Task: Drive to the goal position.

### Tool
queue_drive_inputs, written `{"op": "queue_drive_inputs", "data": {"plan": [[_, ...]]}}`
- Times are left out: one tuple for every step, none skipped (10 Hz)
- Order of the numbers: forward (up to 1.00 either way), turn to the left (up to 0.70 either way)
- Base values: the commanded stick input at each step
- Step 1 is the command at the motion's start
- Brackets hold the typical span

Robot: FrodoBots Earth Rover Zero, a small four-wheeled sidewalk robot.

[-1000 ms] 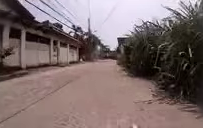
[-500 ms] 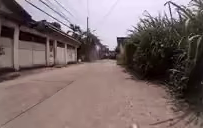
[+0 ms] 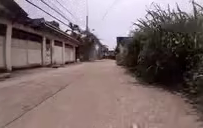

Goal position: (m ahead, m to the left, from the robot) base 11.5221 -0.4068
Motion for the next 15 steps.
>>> {"op": "queue_drive_inputs", "data": {"plan": [[1.00, 0.01], [1.00, 0.01], [1.00, 0.01], [1.00, 0.01], [1.00, 0.01], [1.00, 0.01], [1.00, 0.01], [1.00, 0.01], [1.00, 0.01], [1.00, 0.01], [1.00, 0.01], [1.00, 0.01], [1.00, 0.01], [1.00, 0.01], [1.00, 0.01]]}}
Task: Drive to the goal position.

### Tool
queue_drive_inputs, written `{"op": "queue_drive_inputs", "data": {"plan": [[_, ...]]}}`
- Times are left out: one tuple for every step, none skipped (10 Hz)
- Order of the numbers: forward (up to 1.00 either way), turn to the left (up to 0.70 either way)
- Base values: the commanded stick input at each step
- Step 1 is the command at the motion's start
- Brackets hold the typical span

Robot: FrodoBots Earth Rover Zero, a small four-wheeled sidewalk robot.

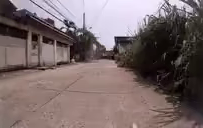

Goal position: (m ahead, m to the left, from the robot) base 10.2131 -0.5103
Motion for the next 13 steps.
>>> {"op": "queue_drive_inputs", "data": {"plan": [[1.00, 0.01], [1.00, 0.01], [1.00, 0.01], [1.00, 0.01], [1.00, 0.01], [1.00, 0.01], [1.00, 0.01], [1.00, 0.01], [1.00, 0.01], [1.00, 0.01], [1.00, 0.01], [1.00, 0.01], [1.00, 0.01]]}}
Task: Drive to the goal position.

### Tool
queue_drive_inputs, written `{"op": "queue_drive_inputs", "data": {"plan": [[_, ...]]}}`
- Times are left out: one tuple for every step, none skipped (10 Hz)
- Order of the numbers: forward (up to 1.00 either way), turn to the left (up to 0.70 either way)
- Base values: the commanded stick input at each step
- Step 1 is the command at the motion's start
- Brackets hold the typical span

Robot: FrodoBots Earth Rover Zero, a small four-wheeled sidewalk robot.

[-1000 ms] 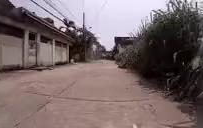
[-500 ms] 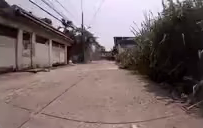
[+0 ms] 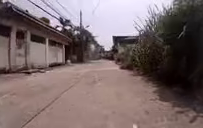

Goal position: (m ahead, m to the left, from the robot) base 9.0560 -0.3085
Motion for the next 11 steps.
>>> {"op": "queue_drive_inputs", "data": {"plan": [[1.00, 0.01], [1.00, 0.01], [1.00, 0.01], [1.00, 0.01], [1.00, 0.01], [1.00, 0.01], [1.00, 0.01], [1.00, 0.01], [1.00, 0.01], [1.00, 0.01], [1.00, 0.01]]}}
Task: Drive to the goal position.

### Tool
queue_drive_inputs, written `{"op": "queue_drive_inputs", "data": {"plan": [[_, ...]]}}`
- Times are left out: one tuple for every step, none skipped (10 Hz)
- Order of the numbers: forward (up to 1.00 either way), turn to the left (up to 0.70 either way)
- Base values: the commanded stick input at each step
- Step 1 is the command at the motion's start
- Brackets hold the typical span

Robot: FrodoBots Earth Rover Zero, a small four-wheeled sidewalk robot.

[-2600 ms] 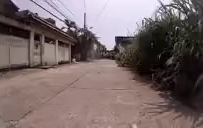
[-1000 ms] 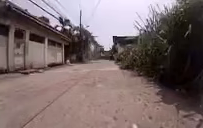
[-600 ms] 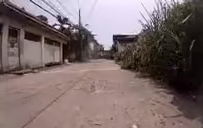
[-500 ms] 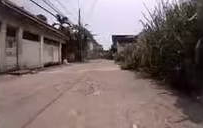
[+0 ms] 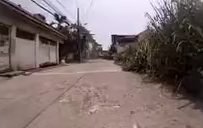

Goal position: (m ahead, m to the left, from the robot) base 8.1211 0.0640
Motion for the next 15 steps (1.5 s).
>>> {"op": "queue_drive_inputs", "data": {"plan": [[1.00, 0.01], [1.00, 0.01], [1.00, 0.01], [1.00, 0.01], [1.00, 0.01], [1.00, 0.01], [1.00, 0.01], [1.00, 0.01], [1.00, 0.01], [1.00, 0.01], [1.00, 0.01], [1.00, 0.01], [1.00, 0.01], [1.00, 0.01], [1.00, 0.01]]}}
